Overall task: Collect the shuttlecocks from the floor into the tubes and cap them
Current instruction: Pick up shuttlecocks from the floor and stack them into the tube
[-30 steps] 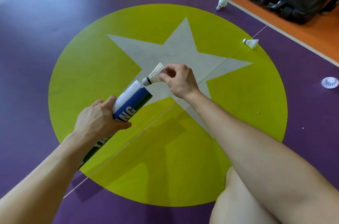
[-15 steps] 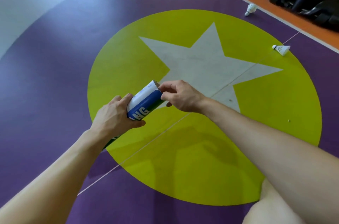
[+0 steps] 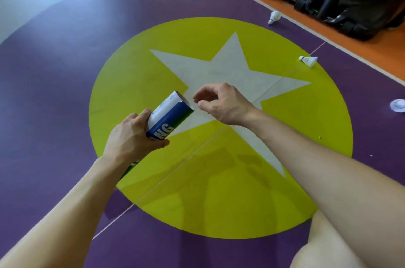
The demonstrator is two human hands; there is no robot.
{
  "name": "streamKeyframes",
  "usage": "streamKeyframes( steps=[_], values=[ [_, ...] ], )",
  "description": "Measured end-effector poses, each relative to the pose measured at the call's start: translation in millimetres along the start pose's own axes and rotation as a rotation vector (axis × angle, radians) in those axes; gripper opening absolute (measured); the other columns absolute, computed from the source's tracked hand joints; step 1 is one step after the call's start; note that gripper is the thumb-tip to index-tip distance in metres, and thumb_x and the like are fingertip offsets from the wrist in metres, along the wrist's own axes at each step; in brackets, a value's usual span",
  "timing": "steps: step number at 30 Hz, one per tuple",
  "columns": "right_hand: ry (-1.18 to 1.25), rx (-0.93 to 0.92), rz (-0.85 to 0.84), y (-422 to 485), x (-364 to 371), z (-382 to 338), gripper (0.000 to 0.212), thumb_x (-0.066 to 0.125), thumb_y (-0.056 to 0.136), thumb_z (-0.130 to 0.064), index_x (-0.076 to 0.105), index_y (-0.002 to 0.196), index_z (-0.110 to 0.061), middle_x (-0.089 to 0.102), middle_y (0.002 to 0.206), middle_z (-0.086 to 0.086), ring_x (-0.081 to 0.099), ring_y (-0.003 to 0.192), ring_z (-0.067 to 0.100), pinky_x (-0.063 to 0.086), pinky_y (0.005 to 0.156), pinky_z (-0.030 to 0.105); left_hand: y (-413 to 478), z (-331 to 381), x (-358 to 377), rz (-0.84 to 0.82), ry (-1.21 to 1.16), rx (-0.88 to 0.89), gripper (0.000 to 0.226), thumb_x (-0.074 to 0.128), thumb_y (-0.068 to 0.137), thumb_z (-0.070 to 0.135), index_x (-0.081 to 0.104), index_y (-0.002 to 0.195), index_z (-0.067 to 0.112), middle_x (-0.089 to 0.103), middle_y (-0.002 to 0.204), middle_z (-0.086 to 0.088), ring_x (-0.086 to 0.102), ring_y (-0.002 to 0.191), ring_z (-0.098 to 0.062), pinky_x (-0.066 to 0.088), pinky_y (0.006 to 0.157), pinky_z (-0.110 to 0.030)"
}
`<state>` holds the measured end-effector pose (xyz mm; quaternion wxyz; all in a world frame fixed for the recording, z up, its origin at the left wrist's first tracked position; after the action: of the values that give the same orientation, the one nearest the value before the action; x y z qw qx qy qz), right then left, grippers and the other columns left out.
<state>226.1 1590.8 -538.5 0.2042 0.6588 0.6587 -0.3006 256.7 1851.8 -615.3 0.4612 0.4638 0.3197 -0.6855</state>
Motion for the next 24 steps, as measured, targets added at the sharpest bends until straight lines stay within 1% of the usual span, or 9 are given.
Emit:
streamKeyframes(
  steps=[2,4,6,8,11,15,18,21,24],
  values=[
    [-0.125,0.074,0.047,-11,-28,13,0.022,0.07,0.092,-0.025,0.078,0.113,-0.023,0.08,0.107,-0.006,0.074,0.101,0.009,0.057,0.098,0.031,8,16,-2,0.01,0.023,0.017,0.076,0.088,0.07,0.072,0.054,0.129,0.038,0.056,0.092,0.006,0.06,0.08,-0.021,0.053,0.068,-0.038],
    [-0.28,0.198,-0.01,-25,-50,30,0.031,0.069,0.093,-0.029,0.074,0.123,-0.023,0.076,0.124,0.0,0.07,0.115,0.015,0.053,0.101,0.027,16,34,0,-0.009,0.043,0.05,0.072,0.086,0.071,0.074,0.053,0.124,0.039,0.06,0.09,0.005,0.061,0.078,-0.021,0.055,0.067,-0.039],
    [-0.386,0.319,-0.104,-43,-67,50,0.042,0.069,0.094,-0.035,0.066,0.135,-0.026,0.066,0.142,0.003,0.063,0.129,0.019,0.049,0.107,0.03,24,55,3,-0.05,0.055,0.096,0.071,0.086,0.071,0.075,0.052,0.12,0.038,0.066,0.09,0.005,0.062,0.075,-0.021,0.056,0.066,-0.038],
    [-0.426,0.393,-0.158,-65,-82,66,0.049,0.069,0.095,-0.039,0.061,0.142,-0.027,0.061,0.149,0.004,0.059,0.135,0.021,0.048,0.11,0.034,31,81,5,-0.106,0.046,0.151,0.073,0.087,0.071,0.076,0.052,0.122,0.037,0.068,0.089,0.007,0.064,0.074,-0.02,0.057,0.065,-0.037],
    [-0.478,0.461,-0.168,-96,-107,80,0.055,0.069,0.095,-0.045,0.058,0.147,-0.029,0.058,0.153,0.002,0.056,0.137,0.021,0.048,0.11,0.035,40,127,6,-0.142,0.043,0.234,0.074,0.084,0.069,0.082,0.052,0.118,0.036,0.069,0.089,0.006,0.067,0.075,-0.022,0.059,0.067,-0.038],
    [-0.456,0.539,-0.085,-144,-140,93,0.062,0.07,0.094,-0.048,0.052,0.151,-0.032,0.057,0.154,0.002,0.057,0.137,0.021,0.048,0.109,0.036,45,193,10,-0.153,0.018,0.342,0.074,0.075,0.069,0.092,0.052,0.112,0.036,0.07,0.088,0.005,0.068,0.077,-0.023,0.062,0.068,-0.041],
    [-0.429,0.59,-0.046,-186,-159,101,0.065,0.07,0.096,-0.048,0.047,0.155,-0.031,0.053,0.157,0.003,0.055,0.14,0.022,0.049,0.108,0.036,42,234,18,-0.168,-0.006,0.423,0.076,0.069,0.066,0.096,0.05,0.11,0.038,0.069,0.085,0.006,0.068,0.071,-0.02,0.061,0.066,-0.04],
    [-0.408,0.659,-0.007,-230,-174,113,0.067,0.07,0.095,-0.05,0.046,0.155,-0.033,0.052,0.158,0.002,0.054,0.14,0.023,0.049,0.107,0.037,34,271,27,-0.204,-0.023,0.484,0.078,0.068,0.065,0.098,0.048,0.112,0.039,0.069,0.085,0.006,0.068,0.068,-0.017,0.061,0.065,-0.039],
    [-0.38,0.721,0.031,-265,-184,124,0.065,0.069,0.097,-0.049,0.045,0.156,-0.034,0.054,0.155,0.005,0.054,0.139,0.024,0.05,0.106,0.038,25,301,31,-0.222,-0.028,0.507,0.08,0.071,0.066,0.097,0.05,0.115,0.037,0.068,0.087,0.006,0.069,0.073,-0.021,0.061,0.067,-0.039]
  ],
)
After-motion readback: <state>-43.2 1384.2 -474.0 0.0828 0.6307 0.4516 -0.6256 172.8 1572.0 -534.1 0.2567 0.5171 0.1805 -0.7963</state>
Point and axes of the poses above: each hand's wrist, its own y-axis towards the middle knuckle, its own x-axis out of the palm, z = x × y, the point moved 3 cm from there along y, towards the middle knuckle
